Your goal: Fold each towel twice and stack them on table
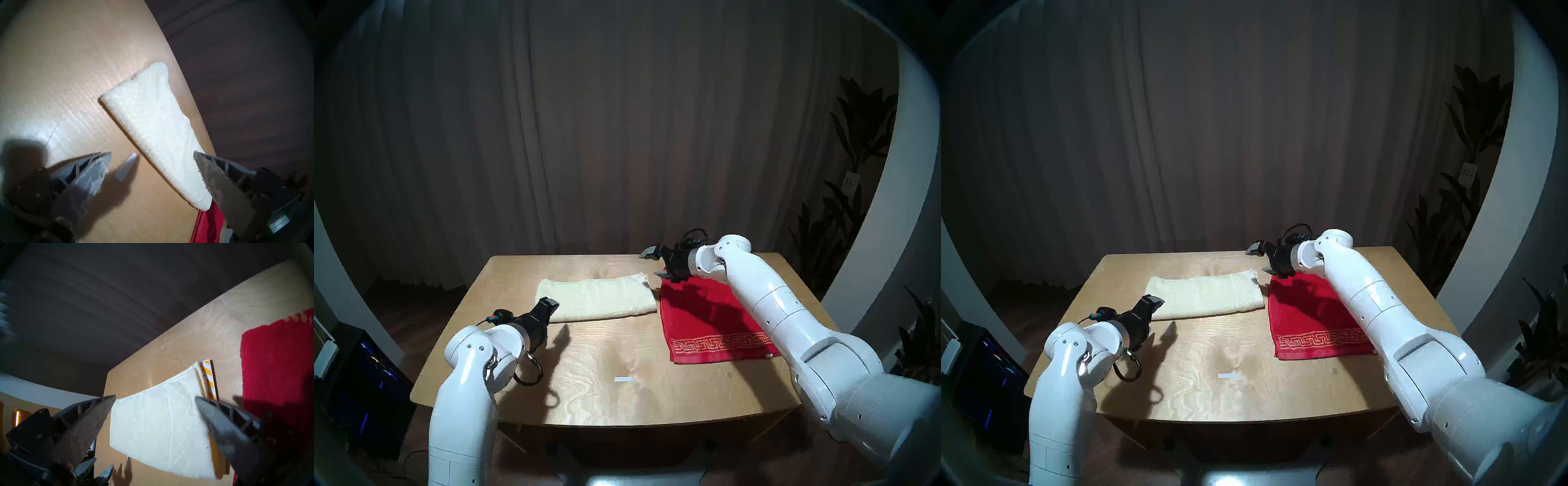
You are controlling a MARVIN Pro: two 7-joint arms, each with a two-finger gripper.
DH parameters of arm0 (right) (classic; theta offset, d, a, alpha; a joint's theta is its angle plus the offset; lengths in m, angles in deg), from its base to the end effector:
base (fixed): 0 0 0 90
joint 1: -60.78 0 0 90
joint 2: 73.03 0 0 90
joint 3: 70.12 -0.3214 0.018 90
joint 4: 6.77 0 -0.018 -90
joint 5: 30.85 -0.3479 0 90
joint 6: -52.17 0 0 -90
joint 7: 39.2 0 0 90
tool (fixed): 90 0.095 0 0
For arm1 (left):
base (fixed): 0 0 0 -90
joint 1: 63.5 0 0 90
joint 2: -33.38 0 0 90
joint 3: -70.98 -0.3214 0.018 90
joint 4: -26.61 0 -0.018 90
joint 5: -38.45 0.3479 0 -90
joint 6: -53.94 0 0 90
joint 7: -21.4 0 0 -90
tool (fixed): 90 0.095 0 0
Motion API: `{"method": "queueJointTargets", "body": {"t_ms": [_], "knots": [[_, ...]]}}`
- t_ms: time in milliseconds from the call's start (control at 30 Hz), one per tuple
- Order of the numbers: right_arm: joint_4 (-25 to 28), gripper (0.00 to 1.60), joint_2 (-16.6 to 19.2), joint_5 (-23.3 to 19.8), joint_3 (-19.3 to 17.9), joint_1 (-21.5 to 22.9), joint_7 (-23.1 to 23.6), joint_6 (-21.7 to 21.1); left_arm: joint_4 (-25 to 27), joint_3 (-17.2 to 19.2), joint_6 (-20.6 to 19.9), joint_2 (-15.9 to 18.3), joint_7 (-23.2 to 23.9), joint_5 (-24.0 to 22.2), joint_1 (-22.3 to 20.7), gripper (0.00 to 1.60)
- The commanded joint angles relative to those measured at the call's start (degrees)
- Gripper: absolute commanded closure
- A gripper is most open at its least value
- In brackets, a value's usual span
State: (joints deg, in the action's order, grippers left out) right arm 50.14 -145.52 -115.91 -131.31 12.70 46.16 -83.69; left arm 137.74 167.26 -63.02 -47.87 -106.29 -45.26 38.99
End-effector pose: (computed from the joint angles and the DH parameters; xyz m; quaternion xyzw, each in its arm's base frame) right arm 0.6136 0.0431 -0.2759 -0.8554 0.0866 -0.2881 0.4216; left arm 0.3719 0.0573 -0.3282 0.7742 0.4271 0.3666 0.2894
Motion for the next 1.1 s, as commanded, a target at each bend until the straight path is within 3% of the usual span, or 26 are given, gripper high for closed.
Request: {"method": "queueJointTargets", "body": {"t_ms": [0, 467, 1067], "knots": [[6.2, 0.00, 1.6, 1.5, 0.2, -0.7, 2.3, 1.9, 3.6, 0.8, 3.2, -2.0, 1.6, 0.8, 2.5, 0.00], [16.7, 0.00, 5.5, 7.4, 1.6, -5.5, 6.7, 9.2, 3.3, 0.9, 10.4, -5.1, 2.8, 4.2, 1.5, 0.00], [31.1, 0.00, 10.2, 18.1, -0.1, -16.3, 13.3, 25.8, -5.2, -1.4, 19.8, -7.8, 6.2, 9.7, -2.7, 0.00]]}}
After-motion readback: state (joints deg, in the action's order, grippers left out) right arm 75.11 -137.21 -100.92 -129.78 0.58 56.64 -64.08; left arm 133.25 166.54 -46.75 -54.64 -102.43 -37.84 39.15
